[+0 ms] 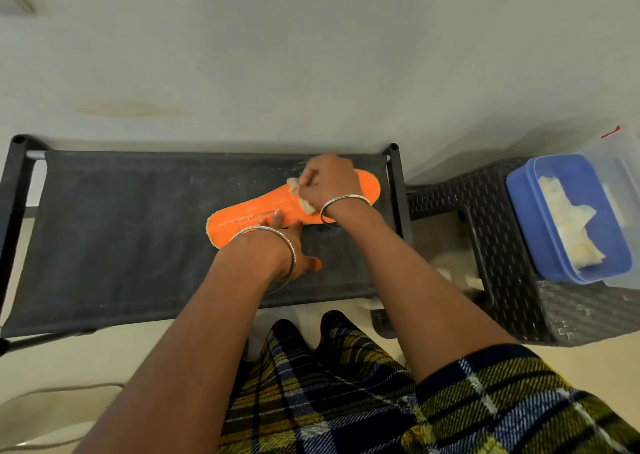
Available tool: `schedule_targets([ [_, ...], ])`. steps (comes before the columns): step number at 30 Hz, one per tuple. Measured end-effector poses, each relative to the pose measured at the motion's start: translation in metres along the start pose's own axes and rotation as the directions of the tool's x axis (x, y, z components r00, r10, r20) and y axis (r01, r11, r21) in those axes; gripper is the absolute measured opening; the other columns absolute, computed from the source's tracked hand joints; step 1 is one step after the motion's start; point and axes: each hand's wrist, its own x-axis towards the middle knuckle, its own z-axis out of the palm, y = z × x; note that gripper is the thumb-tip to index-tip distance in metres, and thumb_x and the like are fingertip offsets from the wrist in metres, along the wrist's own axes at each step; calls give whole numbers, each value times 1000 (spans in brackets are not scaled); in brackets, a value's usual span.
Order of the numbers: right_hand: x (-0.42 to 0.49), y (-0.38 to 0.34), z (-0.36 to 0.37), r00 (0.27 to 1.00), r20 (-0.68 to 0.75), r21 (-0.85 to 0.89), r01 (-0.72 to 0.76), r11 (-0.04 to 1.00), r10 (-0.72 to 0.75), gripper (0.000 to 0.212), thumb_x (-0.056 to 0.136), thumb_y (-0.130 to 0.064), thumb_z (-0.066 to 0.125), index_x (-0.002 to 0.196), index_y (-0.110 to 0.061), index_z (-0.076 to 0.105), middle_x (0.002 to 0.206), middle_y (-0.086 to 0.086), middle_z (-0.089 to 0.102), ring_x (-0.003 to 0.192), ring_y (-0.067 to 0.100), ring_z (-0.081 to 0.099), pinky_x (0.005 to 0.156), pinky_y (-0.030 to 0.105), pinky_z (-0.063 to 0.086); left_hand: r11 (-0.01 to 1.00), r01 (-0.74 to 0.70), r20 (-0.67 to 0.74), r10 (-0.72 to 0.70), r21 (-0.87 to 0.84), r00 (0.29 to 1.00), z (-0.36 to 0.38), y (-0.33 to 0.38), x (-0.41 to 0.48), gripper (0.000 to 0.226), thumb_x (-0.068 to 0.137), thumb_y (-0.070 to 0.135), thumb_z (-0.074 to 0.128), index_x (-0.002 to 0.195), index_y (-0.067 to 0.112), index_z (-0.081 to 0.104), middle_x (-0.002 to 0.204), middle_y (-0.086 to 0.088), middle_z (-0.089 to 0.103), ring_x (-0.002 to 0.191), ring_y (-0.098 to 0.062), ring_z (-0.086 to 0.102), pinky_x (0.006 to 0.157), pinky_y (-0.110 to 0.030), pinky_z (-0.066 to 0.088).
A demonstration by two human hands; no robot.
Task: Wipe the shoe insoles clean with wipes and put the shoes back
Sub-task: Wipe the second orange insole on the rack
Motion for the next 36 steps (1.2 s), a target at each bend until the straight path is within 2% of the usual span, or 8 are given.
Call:
schedule_targets([
  [5,4,20,-13,989,-24,32,-148,988,149,9,75,-29,76,71,-24,70,95,0,74,92,22,69,83,30,55,1000,-3,15,3,6,1000,1,-4,2,83,96,53,45,155,26,-8,160,-7,-22,149,-33,-7,120,-50,11],
  [9,7,35,-21,956,-119,-3,-269,963,267,22,80,-37,74,94,-18,73,104,6,72,97,28,68,85,38,57,1000,-6,28,6,9,1000,0,-4,1,83,97,53,45,154,26,-8,160,-6,-22,149,-33,-6,120,-51,12],
  [12,6,23,-11,979,-103,-57,-181,982,174,17,83,-26,70,95,-14,73,104,9,72,98,30,67,85,37,56,1000,-2,17,2,3,1000,0,-2,2,83,97,52,46,155,26,-8,160,-7,-22,149,-34,-6,119,-52,12],
  [16,-1,0,0,999,34,-34,-16,999,17,4,81,-19,73,77,-19,73,92,-1,75,90,20,68,85,33,55,1000,-3,8,3,-18,1000,1,-1,4,83,96,52,47,155,29,-7,160,-7,-21,149,-34,-7,119,-52,11],
  [23,8,38,-23,951,-176,-20,-262,965,255,21,84,-36,73,90,-16,74,97,7,73,92,29,69,78,34,56,1000,0,22,0,0,1000,2,-4,3,83,96,54,45,154,27,-8,160,-6,-22,149,-34,-6,119,-52,12],
  [26,8,34,-13,956,-204,-54,-227,972,212,20,87,-33,71,88,-14,73,94,10,73,90,32,69,71,30,52,1000,-2,10,2,7,1000,2,-2,1,82,97,53,44,155,26,-7,160,-8,-21,149,-34,-6,120,-50,11],
  [31,4,4,5,998,-59,-19,8,1000,-9,7,82,-19,72,79,-13,74,86,5,74,89,29,67,81,37,55,1000,-7,1,7,-8,1000,0,0,3,82,96,53,45,155,27,-6,160,-7,-20,149,-34,-6,119,-51,11],
  [36,8,27,-8,968,-214,29,-132,991,135,15,86,-29,71,77,-16,70,82,6,73,82,27,68,75,35,56,1000,-9,16,9,-1,1000,0,-3,2,82,96,54,44,154,26,-7,160,-7,-21,149,-33,-6,120,-51,12],
])
